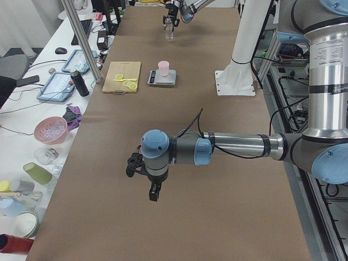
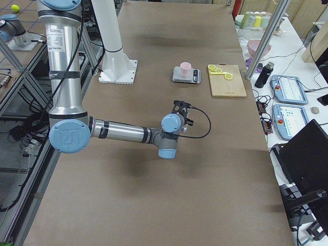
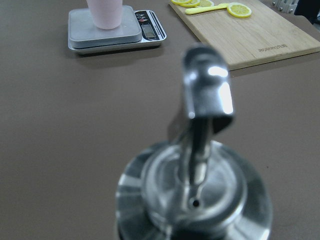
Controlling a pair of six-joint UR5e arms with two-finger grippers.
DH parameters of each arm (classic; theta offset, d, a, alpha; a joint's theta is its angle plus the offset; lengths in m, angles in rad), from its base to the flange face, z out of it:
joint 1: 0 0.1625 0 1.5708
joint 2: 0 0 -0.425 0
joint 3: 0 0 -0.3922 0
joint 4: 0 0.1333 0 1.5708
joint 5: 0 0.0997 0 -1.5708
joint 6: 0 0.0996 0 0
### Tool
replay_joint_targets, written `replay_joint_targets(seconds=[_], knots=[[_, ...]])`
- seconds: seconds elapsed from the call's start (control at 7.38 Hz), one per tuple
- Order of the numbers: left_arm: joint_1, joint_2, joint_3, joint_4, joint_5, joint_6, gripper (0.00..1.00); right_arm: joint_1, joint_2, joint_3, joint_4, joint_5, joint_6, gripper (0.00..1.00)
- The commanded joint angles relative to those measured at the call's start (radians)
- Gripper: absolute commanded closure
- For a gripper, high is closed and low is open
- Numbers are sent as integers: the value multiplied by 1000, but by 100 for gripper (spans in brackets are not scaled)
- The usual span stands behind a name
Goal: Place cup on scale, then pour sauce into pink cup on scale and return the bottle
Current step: 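Carry the bottle back to its starting spot with the right gripper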
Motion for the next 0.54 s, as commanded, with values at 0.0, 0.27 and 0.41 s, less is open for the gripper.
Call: replay_joint_targets(seconds=[0.0,0.27,0.41], knots=[[1,-2,0,0,0,0,1,0,-14,-19,50,12,35,85],[-1,-2,-1,0,-1,0,1,-2,-20,-74,117,31,92,85],[-1,-2,-1,0,-1,2,1,-3,-15,-86,162,32,140,85]])
